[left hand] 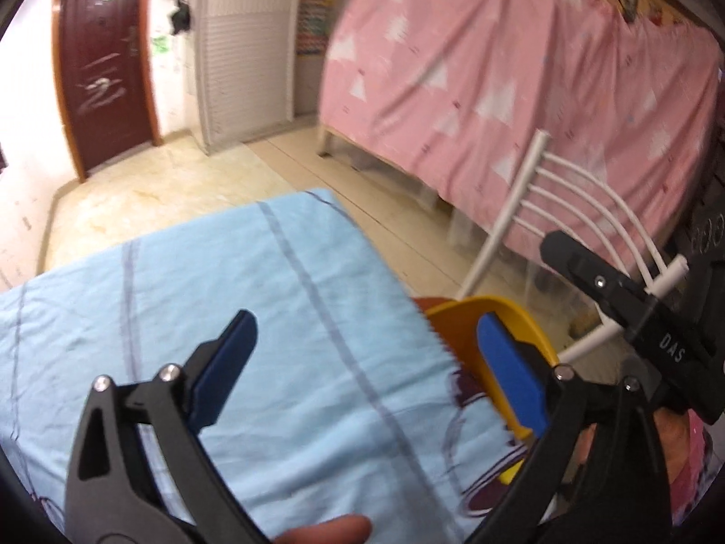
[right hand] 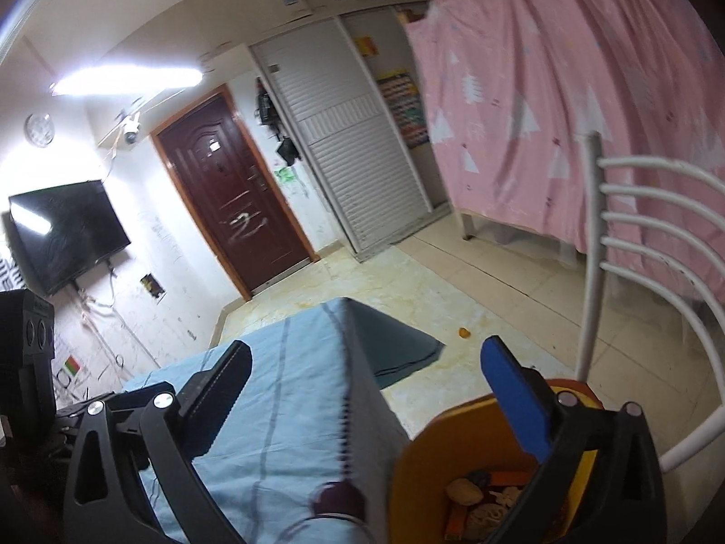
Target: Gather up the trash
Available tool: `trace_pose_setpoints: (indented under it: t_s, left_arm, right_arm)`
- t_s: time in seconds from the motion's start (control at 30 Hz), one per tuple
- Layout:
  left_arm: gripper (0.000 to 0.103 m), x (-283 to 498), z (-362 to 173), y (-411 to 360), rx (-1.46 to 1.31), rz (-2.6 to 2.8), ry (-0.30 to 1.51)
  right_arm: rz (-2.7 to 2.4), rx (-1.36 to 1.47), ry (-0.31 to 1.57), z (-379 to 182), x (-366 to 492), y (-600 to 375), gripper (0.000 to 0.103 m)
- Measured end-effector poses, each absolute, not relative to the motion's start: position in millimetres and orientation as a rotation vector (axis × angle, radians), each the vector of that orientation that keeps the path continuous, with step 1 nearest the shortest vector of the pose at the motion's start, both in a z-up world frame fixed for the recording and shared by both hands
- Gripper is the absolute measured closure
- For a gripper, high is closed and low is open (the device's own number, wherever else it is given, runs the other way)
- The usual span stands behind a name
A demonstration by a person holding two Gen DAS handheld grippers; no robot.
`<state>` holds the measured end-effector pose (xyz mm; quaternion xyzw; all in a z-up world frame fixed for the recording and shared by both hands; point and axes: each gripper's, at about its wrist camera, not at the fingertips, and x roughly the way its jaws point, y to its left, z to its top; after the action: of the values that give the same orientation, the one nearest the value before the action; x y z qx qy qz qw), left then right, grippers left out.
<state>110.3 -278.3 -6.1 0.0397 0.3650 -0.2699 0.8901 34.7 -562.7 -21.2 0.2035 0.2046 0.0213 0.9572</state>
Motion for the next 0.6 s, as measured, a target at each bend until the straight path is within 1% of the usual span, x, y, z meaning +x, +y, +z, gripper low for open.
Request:
trace_pose_setpoints:
  t_s: [0.2,0.37,0.6]
  left_arm:
    - [0.007,105.5,1.0,-229.1,0.036,-0.449,0.669]
    - [0.007,96.4,3.6,-182.4,0.040,-0.320,0.582]
    - [0.007,97.7,-1.1,-125.1,-0.014,-0.183,0.556]
  right_arm:
    - [0.106,0.396,0.380,-12.6,38.6,-518.0,0.009]
    - [0.160,0.323,0.371,-6.5,46.1,-465.4,0.009]
    - [0.222,0.235,0.382,-5.8,59.3,-404.2,0.009]
